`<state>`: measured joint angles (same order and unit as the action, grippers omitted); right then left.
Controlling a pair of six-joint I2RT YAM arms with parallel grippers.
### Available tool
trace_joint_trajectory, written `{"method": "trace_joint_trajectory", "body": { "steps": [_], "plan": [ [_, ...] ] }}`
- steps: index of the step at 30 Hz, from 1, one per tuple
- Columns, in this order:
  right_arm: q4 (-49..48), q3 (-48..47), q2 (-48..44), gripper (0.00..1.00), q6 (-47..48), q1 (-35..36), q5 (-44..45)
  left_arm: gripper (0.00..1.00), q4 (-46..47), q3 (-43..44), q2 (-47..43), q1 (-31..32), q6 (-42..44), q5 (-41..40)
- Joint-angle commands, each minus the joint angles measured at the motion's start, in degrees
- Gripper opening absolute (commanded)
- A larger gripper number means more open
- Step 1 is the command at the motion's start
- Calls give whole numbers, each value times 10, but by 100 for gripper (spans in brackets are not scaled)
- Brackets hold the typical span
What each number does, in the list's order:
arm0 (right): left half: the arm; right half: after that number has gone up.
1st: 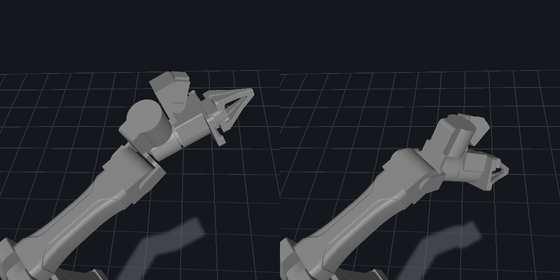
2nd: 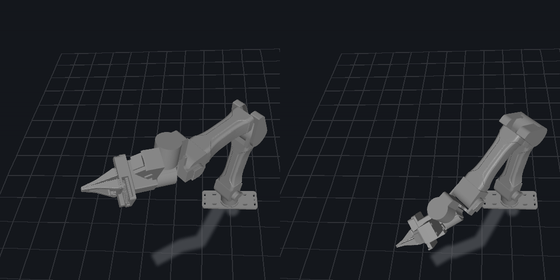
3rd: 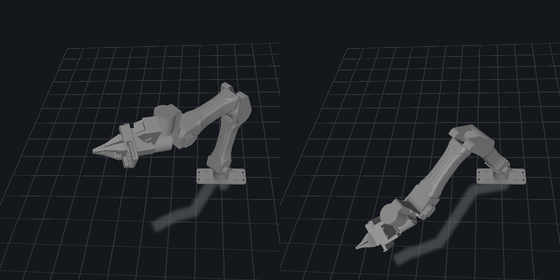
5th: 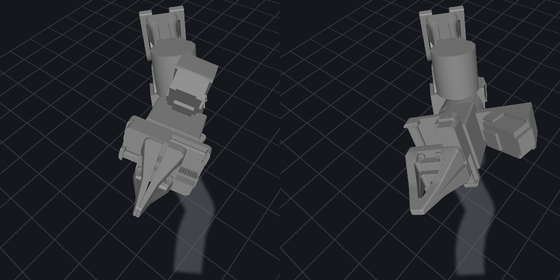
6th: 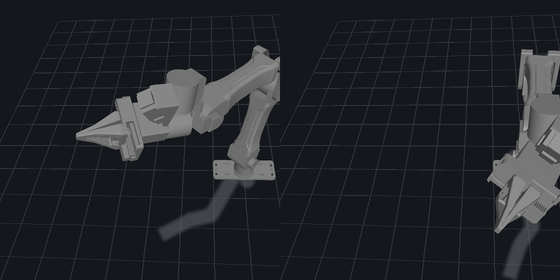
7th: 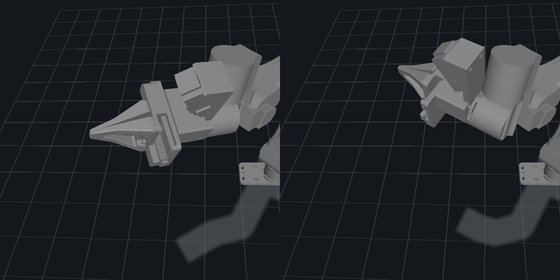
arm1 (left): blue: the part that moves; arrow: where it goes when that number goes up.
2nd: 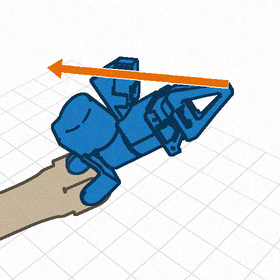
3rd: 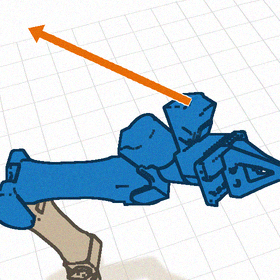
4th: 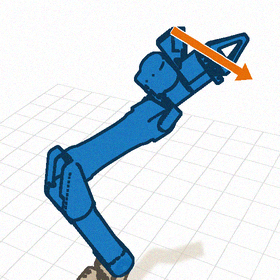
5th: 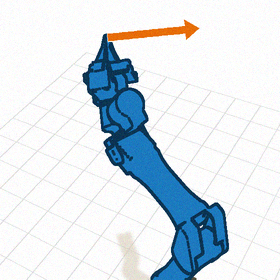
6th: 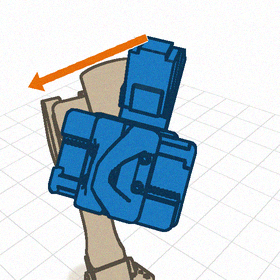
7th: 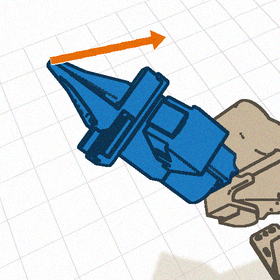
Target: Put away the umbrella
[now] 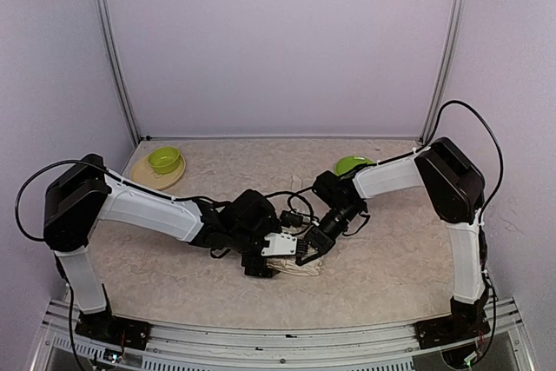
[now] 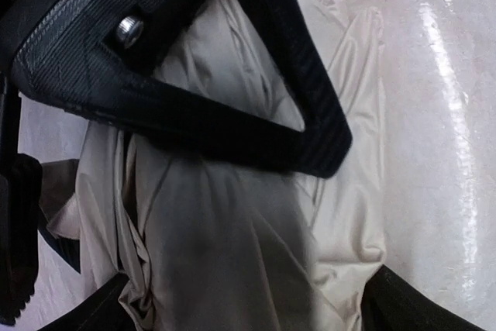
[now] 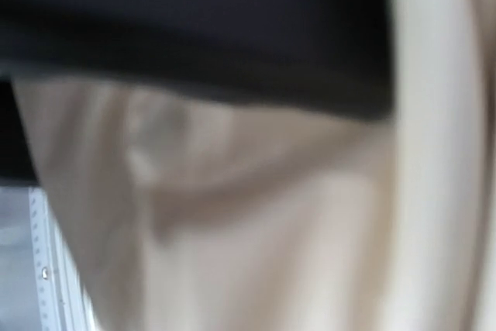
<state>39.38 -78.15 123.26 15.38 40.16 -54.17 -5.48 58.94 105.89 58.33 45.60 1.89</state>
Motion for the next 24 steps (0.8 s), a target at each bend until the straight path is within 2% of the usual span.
{"method": "trace_joint_trajectory", "body": {
  "steps": [1, 3, 6, 9, 12, 13, 19, 22, 24],
  "plan": [
    [26, 13, 7, 12, 4, 6, 20, 86, -80, 30, 62, -8, -10, 3],
    [23, 14, -2, 20, 2, 1, 19, 70, -116, 44, 74, -8, -9, 8],
    [8, 16, -19, 39, -10, -16, 19, 48, -166, 68, 90, -8, -9, 29],
    [-7, 29, -51, 50, -26, -44, 28, 34, -211, 98, 102, -12, -25, 76],
    [-30, 59, -109, 65, -47, -82, 54, 31, -246, 125, 116, -30, -52, 152],
    [-37, 70, -131, 66, -55, -95, 70, 30, -256, 132, 123, -36, -59, 172],
    [-98, 139, -271, 63, -78, -114, 238, 24, -324, 203, 195, -75, -110, 259],
    [-173, 201, -348, 61, -72, -82, 260, 24, -357, 233, 231, -91, -127, 294],
    [-246, 249, -410, 61, -43, -36, 291, 23, -364, 242, 246, -97, -136, 304]
  ]
}}
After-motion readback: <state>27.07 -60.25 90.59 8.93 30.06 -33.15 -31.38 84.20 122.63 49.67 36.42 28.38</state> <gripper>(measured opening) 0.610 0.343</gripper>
